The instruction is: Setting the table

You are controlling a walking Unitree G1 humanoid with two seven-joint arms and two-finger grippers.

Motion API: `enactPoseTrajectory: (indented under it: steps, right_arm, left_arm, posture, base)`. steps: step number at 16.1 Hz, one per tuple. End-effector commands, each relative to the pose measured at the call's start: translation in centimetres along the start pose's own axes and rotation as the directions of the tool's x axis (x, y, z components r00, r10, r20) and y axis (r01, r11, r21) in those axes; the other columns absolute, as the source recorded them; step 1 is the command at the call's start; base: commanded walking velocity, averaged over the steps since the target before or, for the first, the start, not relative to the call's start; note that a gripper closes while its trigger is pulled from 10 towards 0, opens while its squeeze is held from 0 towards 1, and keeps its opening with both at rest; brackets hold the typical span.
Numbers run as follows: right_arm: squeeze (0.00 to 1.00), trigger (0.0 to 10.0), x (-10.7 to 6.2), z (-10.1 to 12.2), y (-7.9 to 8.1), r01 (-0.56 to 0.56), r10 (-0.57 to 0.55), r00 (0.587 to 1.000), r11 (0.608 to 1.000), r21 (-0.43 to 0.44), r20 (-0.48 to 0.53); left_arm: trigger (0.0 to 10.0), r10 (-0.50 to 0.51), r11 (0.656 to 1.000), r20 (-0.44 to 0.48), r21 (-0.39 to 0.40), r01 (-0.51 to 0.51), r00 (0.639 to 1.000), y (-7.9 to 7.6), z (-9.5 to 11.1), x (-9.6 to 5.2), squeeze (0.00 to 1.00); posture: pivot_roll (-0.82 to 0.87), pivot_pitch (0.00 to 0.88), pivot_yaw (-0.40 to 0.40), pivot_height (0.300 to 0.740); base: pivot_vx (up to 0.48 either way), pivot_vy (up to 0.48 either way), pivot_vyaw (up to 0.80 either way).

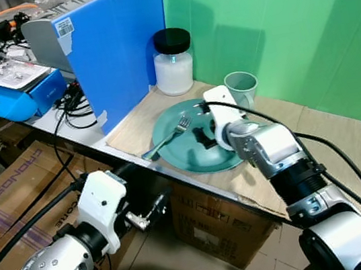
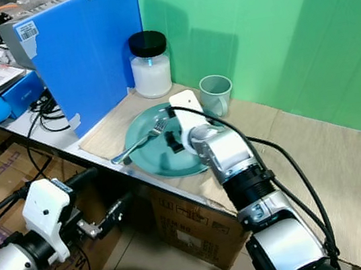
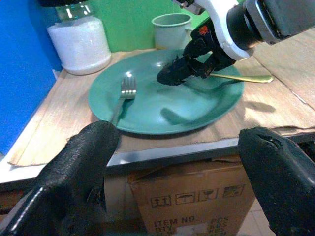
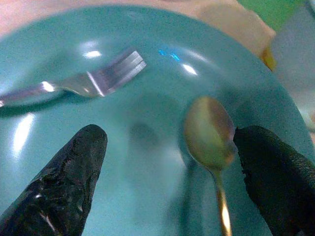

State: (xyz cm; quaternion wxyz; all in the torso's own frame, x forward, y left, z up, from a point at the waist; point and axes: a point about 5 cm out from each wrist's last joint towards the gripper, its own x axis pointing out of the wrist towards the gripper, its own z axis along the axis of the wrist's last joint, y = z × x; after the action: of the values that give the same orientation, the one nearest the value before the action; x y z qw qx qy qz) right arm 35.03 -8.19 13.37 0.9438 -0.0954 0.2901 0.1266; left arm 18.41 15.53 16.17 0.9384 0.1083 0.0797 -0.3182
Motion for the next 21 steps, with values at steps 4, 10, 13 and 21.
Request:
enactPoseTrajectory:
  steps: [4,10,13,21]
  right_arm:
    - [0.00,2.2,0.2,-0.8,-2.2,0.068,-0.066,0.996,0.997,0.032,-0.052]
    - [0.00,0.0,0.5,-1.8,-2.4,0.050,-0.048,0.993,0.999,0.013,-0.107]
    - [0.00,0.0,0.6,-2.0,-2.2,0.028,-0.027,0.992,1.000,0.006,-0.122]
    - [0.00,0.0,0.8,-3.0,-1.9,-0.019,0.018,0.982,1.000,-0.002,-0.188]
  left_arm:
    - [10.0,-0.034,0.999,-0.005,0.004,0.034,0.999,-0.1,0.1,0.0,0.00]
    - [10.0,-0.062,0.998,-0.009,0.007,0.062,0.998,-0.1,0.0,0.2,0.00]
    - [10.0,-0.066,0.998,-0.012,0.007,0.066,0.998,-0.1,0.0,0.1,0.00]
    - [10.0,-0.082,0.996,-0.027,0.016,0.082,0.996,-0.1,-0.2,0.1,0.00]
  posture:
    - [0.01,0.017,-0.012,0.740]
    - [0.01,0.016,-0.008,0.740]
    - [0.01,0.018,-0.010,0.740]
    - [0.01,0.013,-0.006,0.740]
  base:
    - [0.000,0.000,0.00]
    - [0.000,0.000,0.00]
    - [0.000,0.000,0.00]
    - [0.000,0.000,0.00]
